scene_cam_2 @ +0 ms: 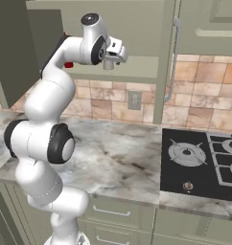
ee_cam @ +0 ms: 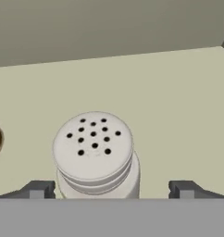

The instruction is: Collect the turmeric, ketchup, and shaker from the cabinet and place them next to the stove.

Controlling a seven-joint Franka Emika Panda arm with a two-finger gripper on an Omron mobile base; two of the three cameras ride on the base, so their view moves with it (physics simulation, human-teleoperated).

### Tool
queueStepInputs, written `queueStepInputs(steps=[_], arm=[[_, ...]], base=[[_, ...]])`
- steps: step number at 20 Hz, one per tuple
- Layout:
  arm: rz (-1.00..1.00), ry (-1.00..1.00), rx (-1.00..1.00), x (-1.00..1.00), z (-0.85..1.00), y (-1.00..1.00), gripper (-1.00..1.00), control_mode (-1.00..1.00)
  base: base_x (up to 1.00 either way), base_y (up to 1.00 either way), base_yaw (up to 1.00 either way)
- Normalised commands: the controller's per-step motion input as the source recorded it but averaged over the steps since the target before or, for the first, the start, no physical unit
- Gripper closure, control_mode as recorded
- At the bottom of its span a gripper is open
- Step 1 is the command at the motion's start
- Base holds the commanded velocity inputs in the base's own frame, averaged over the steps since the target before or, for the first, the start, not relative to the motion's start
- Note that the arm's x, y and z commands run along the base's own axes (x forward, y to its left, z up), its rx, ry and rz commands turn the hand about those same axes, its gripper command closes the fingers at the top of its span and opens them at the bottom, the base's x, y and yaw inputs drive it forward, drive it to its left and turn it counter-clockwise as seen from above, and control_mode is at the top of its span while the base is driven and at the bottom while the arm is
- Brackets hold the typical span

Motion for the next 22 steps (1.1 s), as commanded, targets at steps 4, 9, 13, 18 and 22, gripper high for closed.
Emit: queueStepInputs(steps=[4,9,13,18,22], arm=[[0.0,0.02,-0.01,0.1,-0.13,0.0,1.0,-1.0],[0.0,0.0,0.0,0.0,-0.05,0.0,1.0,-1.0],[0.0,0.0,-0.01,0.0,-0.13,0.0,1.0,-1.0],[0.0,0.0,0.0,-0.12,-0.1,0.0,1.0,-1.0],[0.0,0.0,0.0,-0.27,-0.15,-0.01,1.0,-1.0]], base=[[0.0,0.0,0.0],[0.0,0.0,0.0],[0.0,0.0,0.0],[0.0,0.0,0.0],[0.0,0.0,0.0]])
